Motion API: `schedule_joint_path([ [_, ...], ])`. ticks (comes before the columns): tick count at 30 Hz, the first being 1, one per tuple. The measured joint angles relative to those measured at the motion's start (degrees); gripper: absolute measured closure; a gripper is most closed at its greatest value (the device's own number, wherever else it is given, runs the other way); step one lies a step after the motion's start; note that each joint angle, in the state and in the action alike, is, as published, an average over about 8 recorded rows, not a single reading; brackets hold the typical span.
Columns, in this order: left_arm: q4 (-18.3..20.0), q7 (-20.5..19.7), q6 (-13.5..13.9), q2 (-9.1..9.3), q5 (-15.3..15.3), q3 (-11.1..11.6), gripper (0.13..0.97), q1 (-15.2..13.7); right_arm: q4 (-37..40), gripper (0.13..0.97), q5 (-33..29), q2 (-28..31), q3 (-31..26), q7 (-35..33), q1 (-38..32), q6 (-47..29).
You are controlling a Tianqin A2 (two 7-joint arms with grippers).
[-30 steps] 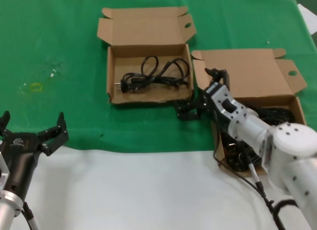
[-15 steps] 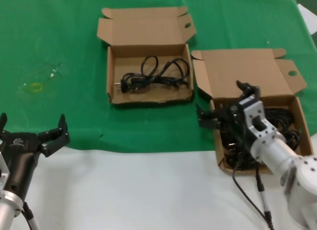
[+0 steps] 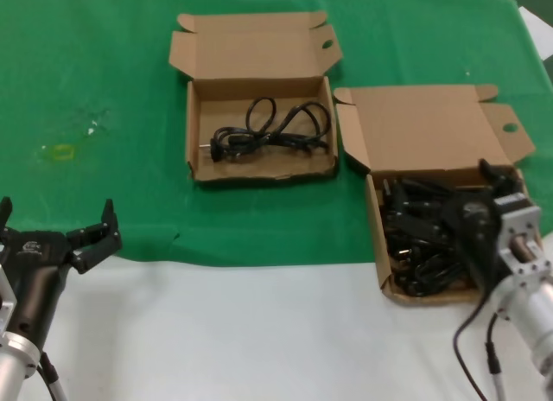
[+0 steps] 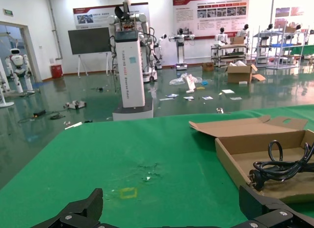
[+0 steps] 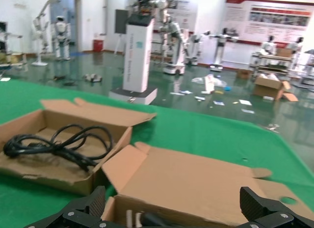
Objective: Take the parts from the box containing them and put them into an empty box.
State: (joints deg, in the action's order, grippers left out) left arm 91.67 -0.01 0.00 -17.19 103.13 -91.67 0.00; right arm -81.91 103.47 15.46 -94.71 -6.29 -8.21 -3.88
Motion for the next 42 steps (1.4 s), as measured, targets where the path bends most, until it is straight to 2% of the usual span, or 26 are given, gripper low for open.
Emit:
schedule_joint_path([
  [9, 0.0, 0.0, 0.0, 0.0, 0.0, 0.0, 0.132, 0.0, -6.53, 0.129, -0.22, 1.16, 2.03, 4.22, 5.49, 2.6],
  [42, 0.0, 0.0, 0.0, 0.0, 0.0, 0.0, 0.132, 0.0, -6.7, 0.129, -0.23, 1.19, 2.08, 4.32, 5.63, 2.67],
])
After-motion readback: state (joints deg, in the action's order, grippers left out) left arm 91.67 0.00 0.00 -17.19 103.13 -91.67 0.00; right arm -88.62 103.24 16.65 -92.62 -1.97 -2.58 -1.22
